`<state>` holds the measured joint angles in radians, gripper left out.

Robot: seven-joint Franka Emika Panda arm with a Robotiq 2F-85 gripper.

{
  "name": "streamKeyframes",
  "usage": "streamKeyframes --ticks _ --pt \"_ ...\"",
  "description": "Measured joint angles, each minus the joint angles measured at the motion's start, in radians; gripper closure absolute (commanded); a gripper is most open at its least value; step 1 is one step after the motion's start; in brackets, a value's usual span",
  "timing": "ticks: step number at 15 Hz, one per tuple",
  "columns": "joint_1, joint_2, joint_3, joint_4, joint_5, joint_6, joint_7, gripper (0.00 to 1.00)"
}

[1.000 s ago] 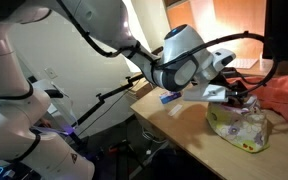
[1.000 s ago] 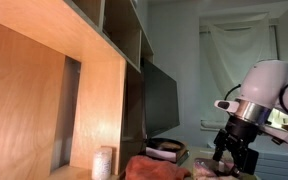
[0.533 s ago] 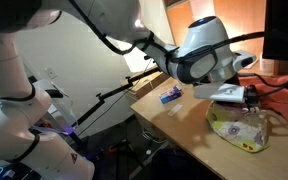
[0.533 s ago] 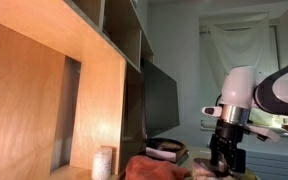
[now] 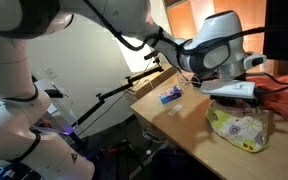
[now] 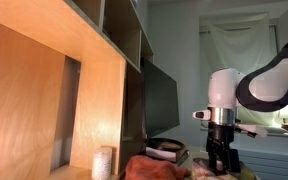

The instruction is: Take the blue and the orange nail polish bottles out of the little bag

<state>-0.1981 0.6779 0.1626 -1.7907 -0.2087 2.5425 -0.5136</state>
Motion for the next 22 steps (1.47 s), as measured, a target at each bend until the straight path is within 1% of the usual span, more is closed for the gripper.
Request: streamKeyframes --ticks 4,6,9,11,12,13,14,19,22 --pt "0.038 0.03 -0.029 0.065 0.0 -0.07 0.0 0.0" --pt "0.051 0.045 -0.042 0.093 -0.005 -0.072 0.0 0.0" --pt "0.088 0.083 -0.091 0.151 -0.027 -0.07 0.005 0.0" --pt "0.101 0.115 -0.11 0.19 -0.038 -0.07 0.005 0.0" --pt "0.105 0.129 -0.113 0.206 -0.042 -0.07 0.005 0.25" --pt "0.108 0.14 -0.115 0.22 -0.044 -0.07 0.005 0.26" --pt "0.111 0.149 -0.116 0.233 -0.044 -0.07 0.005 0.32" --pt "0.128 0.166 -0.132 0.272 -0.054 -0.07 0.008 0.73" --pt "0.149 0.164 -0.148 0.278 -0.081 -0.063 0.032 0.93"
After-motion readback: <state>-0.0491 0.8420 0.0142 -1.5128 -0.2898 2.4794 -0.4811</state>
